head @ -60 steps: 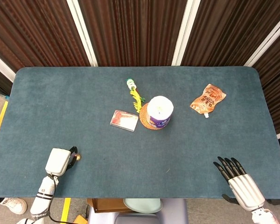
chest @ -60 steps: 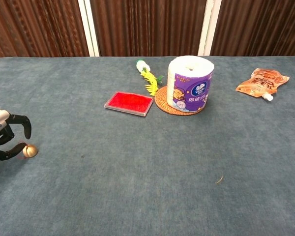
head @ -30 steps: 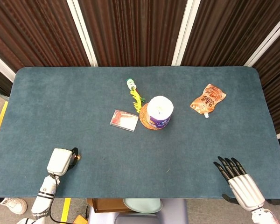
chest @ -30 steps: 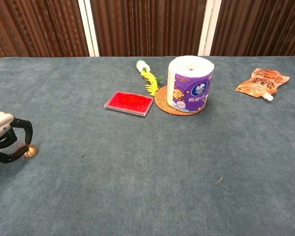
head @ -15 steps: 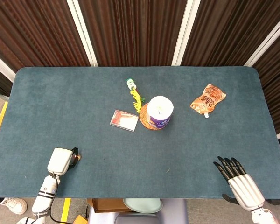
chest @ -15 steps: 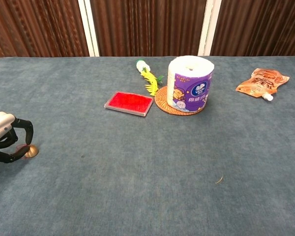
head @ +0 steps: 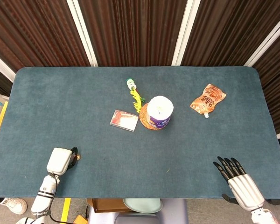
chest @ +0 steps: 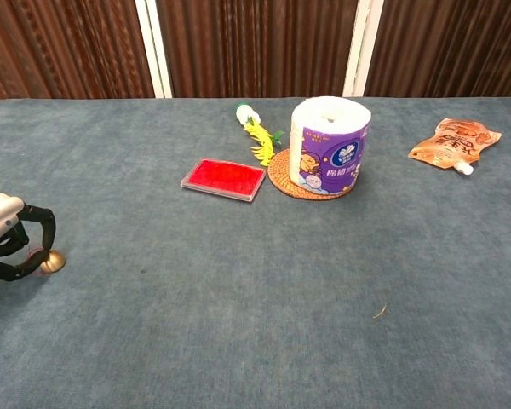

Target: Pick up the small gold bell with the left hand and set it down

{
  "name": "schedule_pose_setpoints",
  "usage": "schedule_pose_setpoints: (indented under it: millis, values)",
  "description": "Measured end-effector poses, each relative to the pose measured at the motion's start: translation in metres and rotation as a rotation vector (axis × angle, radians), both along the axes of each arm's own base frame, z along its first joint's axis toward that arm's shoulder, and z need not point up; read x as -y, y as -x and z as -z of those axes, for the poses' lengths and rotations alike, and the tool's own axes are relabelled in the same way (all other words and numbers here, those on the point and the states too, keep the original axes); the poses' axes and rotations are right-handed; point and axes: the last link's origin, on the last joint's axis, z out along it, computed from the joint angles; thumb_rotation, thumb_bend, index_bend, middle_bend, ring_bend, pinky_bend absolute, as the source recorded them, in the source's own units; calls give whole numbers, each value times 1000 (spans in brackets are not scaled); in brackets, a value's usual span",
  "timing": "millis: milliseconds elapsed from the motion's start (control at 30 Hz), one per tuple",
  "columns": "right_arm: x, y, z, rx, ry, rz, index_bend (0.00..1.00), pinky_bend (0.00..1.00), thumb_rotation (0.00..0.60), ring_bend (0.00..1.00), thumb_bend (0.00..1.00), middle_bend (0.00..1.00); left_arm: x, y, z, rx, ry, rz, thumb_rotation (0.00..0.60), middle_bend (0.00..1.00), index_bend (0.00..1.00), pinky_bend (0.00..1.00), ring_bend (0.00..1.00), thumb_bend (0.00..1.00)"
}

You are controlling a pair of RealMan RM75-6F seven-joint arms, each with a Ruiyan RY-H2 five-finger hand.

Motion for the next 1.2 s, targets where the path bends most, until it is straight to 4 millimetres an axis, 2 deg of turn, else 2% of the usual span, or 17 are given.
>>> schedule_pose_setpoints:
  millis: [100, 700, 967, 1200]
  values:
    - [0, 0, 0, 2, 1, 0, 0, 0, 600, 0, 190, 0, 0, 0, 0, -8, -5, -4, 600, 1000, 801, 1000, 1000, 575]
    - [0, 0, -2, 8, 1, -2, 0, 0, 600, 0, 190, 0, -1, -8, -6, 20, -69, 43, 600, 1000, 812, 1000, 1000, 611]
    - [7, 2, -1, 6, 3, 16, 0, 0, 600, 0, 191, 0, -24, -17, -21, 47, -162, 52, 600, 1000, 811, 1000, 1000, 612]
    - [6, 2, -7, 23, 23, 12, 0, 0, 600, 0, 190, 0, -6, -32, -16, 69, -130, 135, 600, 1000, 807, 1000, 1000, 610]
